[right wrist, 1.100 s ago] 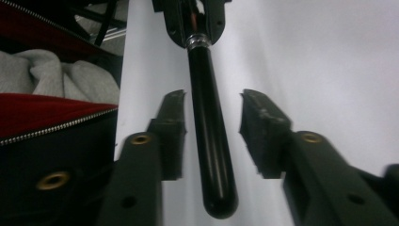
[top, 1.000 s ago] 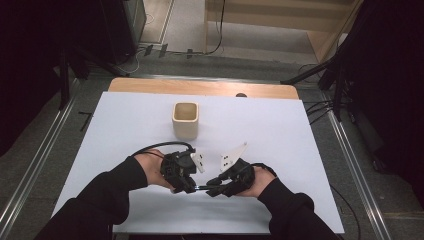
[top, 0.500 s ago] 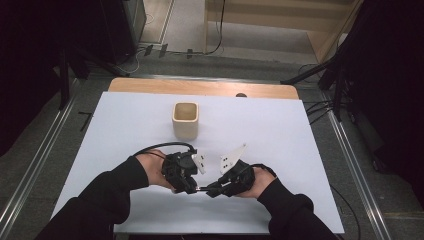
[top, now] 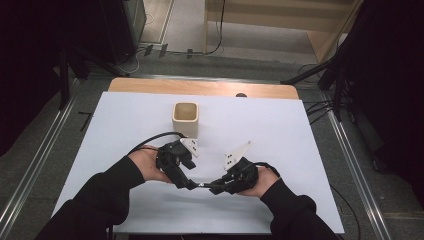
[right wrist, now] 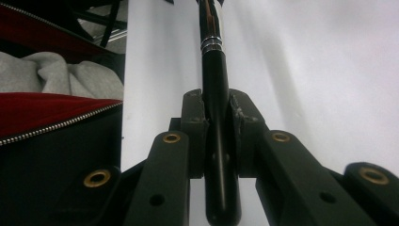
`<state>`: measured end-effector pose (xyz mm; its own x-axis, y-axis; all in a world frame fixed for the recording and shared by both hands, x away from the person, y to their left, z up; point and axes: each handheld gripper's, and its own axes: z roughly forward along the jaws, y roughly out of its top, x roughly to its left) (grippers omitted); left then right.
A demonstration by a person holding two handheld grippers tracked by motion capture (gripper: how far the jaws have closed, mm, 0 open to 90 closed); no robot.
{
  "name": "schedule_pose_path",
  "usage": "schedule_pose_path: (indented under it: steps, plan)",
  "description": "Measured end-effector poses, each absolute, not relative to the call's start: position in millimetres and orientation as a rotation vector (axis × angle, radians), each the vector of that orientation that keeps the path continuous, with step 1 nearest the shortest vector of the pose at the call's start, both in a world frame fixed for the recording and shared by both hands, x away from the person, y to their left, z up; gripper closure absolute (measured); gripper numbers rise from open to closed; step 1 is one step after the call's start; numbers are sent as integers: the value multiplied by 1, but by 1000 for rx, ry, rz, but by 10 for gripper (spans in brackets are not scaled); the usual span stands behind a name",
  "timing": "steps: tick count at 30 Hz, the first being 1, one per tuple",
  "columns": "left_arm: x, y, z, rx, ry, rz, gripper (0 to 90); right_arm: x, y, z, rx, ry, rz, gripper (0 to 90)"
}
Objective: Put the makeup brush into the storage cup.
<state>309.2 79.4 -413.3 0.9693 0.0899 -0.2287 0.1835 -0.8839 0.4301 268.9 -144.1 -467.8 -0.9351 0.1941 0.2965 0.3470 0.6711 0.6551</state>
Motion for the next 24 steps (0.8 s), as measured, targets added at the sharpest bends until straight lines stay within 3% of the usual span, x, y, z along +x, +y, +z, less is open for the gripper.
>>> schedule_pose_path:
  steps: [24]
  plan:
    - [323,118,-425,2498,477,-255,288,267,-174,-471,-675,-2666,-1110,789]
